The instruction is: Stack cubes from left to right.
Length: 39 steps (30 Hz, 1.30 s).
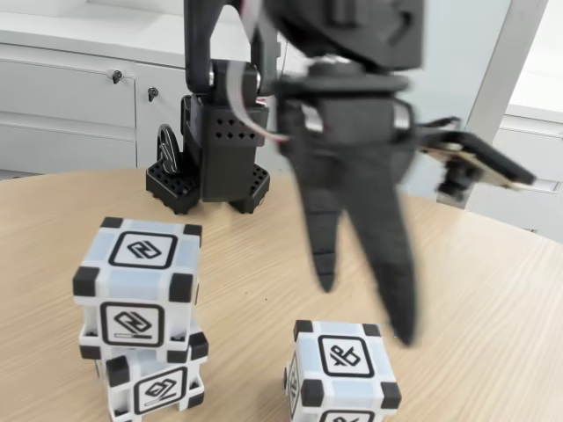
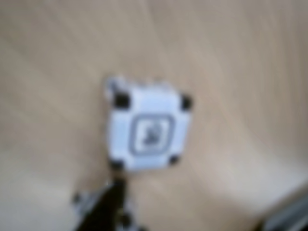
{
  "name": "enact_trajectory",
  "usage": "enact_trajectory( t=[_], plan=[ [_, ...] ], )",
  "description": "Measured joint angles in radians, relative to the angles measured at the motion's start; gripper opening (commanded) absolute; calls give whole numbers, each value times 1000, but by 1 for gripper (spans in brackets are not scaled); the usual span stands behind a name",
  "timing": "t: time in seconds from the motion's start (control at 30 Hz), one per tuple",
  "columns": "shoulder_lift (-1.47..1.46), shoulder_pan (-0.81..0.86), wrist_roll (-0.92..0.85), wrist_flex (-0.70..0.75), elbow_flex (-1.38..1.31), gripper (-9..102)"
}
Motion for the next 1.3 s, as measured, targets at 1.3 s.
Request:
enact_trajectory(
  t=[1.3],
  plan=[
    [-267, -109, 345, -2, 0, 41]
  ],
)
